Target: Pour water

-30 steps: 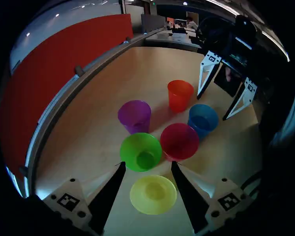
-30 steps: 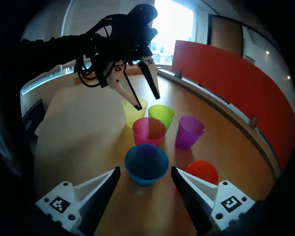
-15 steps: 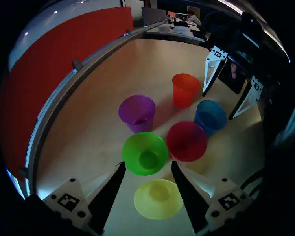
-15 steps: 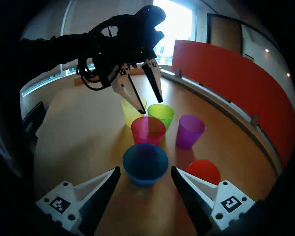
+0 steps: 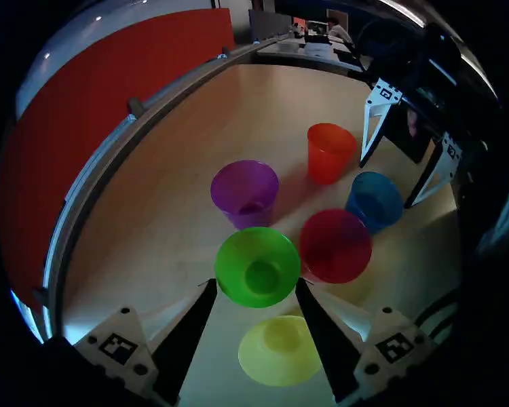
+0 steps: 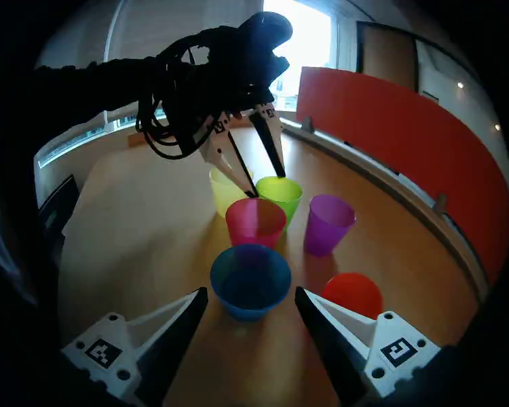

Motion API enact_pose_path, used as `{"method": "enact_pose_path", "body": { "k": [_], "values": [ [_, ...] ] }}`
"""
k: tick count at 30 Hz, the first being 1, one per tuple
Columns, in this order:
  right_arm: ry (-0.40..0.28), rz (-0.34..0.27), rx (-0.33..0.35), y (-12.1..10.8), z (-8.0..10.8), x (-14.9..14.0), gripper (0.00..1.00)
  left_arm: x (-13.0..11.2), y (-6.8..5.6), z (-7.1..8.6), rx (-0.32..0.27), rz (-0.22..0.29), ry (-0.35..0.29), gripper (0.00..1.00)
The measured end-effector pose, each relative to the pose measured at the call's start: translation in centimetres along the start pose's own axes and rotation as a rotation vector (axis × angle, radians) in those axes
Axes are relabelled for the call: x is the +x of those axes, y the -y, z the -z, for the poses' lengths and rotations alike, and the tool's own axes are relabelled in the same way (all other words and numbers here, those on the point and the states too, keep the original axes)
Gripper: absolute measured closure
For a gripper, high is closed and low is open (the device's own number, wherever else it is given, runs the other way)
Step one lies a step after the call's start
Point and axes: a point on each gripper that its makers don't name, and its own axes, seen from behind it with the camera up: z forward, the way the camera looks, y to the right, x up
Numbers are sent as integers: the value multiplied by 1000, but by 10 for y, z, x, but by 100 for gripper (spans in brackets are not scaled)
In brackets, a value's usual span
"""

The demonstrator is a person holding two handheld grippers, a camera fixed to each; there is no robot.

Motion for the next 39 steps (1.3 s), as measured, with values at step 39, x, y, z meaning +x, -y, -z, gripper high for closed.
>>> {"method": "enact_pose_path", "body": {
  "k": [39],
  "values": [
    [-6, -9, 16, 2, -36, -5, 0, 7, 5, -28, -14, 10, -18, 15]
  ]
}}
